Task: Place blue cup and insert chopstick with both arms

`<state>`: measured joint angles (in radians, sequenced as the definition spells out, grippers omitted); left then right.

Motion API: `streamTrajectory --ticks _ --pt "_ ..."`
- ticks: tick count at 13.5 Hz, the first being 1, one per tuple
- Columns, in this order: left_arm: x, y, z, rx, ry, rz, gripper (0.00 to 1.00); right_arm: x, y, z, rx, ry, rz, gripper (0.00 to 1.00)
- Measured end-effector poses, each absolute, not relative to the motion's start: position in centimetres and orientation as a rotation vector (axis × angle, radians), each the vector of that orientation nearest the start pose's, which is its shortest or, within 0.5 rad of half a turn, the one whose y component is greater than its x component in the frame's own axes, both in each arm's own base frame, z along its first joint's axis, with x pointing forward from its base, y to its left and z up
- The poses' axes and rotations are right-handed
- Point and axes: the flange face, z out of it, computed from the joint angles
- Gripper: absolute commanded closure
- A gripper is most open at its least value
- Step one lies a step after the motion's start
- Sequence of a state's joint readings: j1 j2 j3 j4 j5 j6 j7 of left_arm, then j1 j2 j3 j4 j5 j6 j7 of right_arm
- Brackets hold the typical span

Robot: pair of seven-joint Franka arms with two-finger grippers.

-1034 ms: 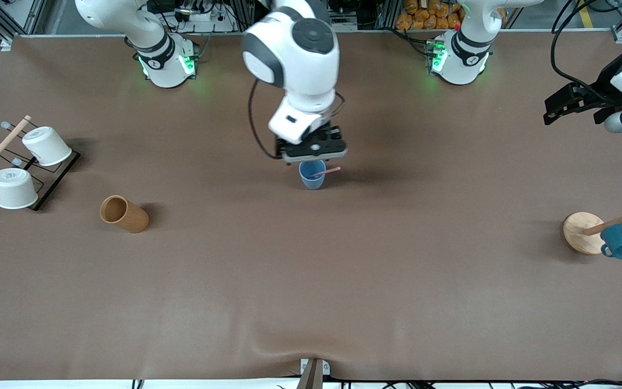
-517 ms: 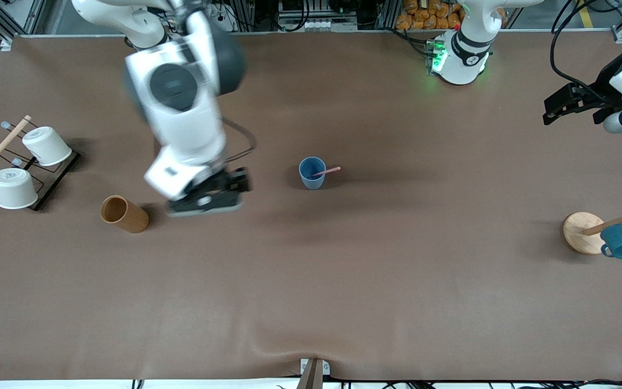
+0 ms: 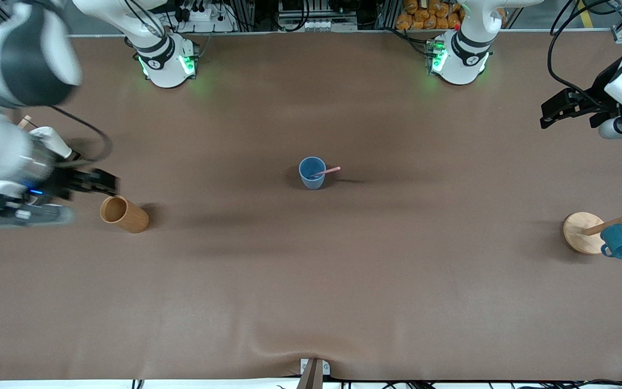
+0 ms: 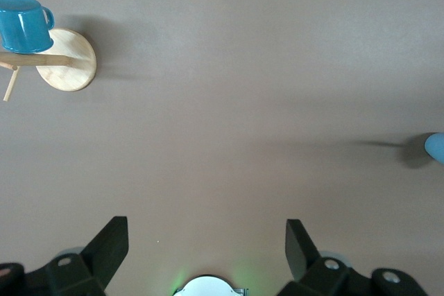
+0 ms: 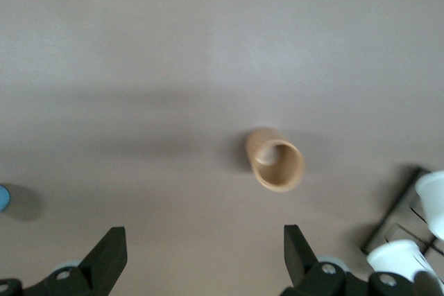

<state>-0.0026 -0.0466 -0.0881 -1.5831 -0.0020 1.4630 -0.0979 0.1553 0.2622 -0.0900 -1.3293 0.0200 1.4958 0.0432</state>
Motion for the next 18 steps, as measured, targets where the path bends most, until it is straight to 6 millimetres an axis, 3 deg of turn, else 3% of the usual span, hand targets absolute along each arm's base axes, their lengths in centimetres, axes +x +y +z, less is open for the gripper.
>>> streamTrajectory --ticks 2,6,10,18 --pt "52.6 -4.9 63.5 -3.131 -0.012 0.114 0.00 60.0 0.6 60.5 -3.132 0.016 0.187 0.00" --pt "52.8 -4.9 63.5 -3.131 -0.013 0.105 0.00 55.9 -4.6 65.6 -3.115 0.011 0.164 0.00" --pt "52.8 -4.9 63.5 -3.132 -0.013 0.102 0.00 53.7 -5.1 67.8 -3.112 0.014 0.170 0.00" --pt "52.6 -4.5 64.1 -3.134 -0.024 0.080 0.00 53.4 -5.7 67.5 -3.110 0.053 0.201 0.00"
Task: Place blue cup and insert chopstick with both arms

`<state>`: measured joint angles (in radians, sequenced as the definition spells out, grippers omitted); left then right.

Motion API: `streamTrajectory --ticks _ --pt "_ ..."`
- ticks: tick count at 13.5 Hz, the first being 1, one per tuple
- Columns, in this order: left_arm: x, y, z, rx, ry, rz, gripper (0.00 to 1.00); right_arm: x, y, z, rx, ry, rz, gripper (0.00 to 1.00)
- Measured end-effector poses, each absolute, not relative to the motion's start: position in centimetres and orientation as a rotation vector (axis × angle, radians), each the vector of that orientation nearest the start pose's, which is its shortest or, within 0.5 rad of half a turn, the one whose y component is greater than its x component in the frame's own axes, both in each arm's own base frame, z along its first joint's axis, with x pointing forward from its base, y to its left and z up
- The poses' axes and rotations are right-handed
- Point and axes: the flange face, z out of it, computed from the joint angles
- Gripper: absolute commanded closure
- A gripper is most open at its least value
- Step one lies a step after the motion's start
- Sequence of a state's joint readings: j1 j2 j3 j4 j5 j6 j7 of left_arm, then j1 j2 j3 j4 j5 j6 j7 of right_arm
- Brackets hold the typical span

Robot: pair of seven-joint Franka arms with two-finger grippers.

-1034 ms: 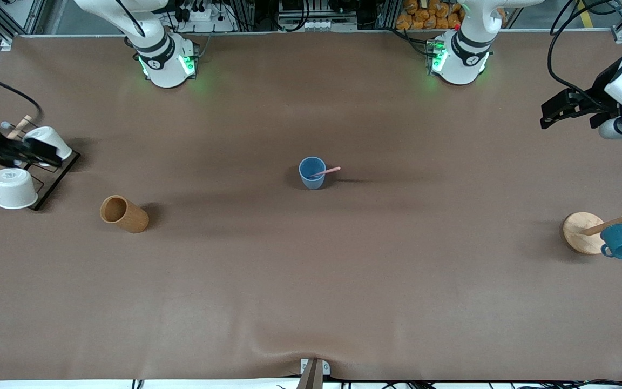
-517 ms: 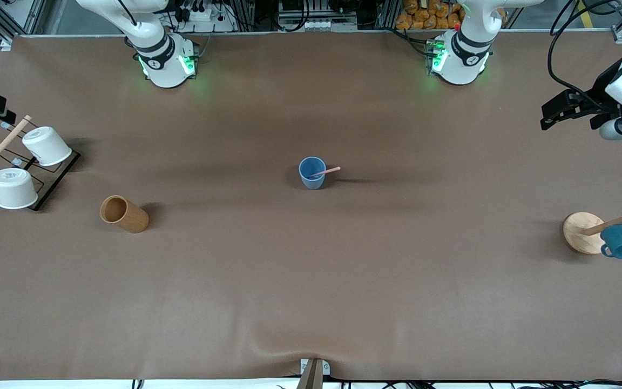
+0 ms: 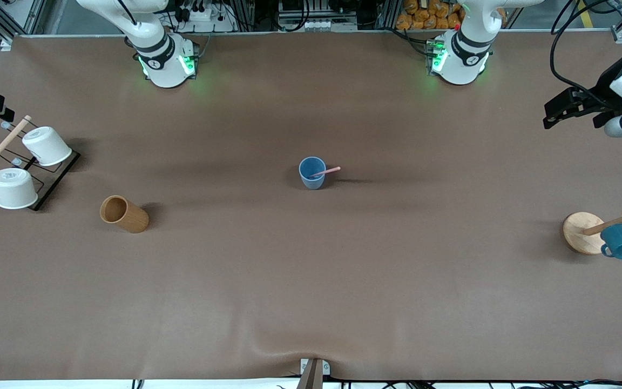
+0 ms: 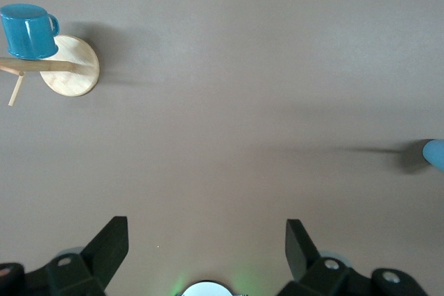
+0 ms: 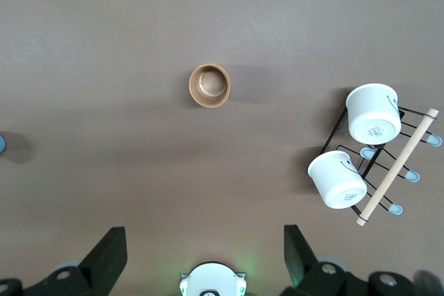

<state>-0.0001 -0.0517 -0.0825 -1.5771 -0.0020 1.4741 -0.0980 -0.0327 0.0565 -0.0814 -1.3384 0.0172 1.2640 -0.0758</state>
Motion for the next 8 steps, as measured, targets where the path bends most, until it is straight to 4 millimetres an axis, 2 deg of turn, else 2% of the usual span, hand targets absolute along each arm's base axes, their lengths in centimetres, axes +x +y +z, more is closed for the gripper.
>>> streamTrajectory --ticks 4,8 --pt "52.7 -4.2 64.4 -3.135 -0.035 0.068 0.00 53.4 -5.4 67.5 -3.115 0.068 0.201 0.00" --pt "52.8 -4.0 65.9 -3.139 -0.039 0.009 0.00 53.4 -5.6 67.6 -3.119 0.088 0.200 0.00"
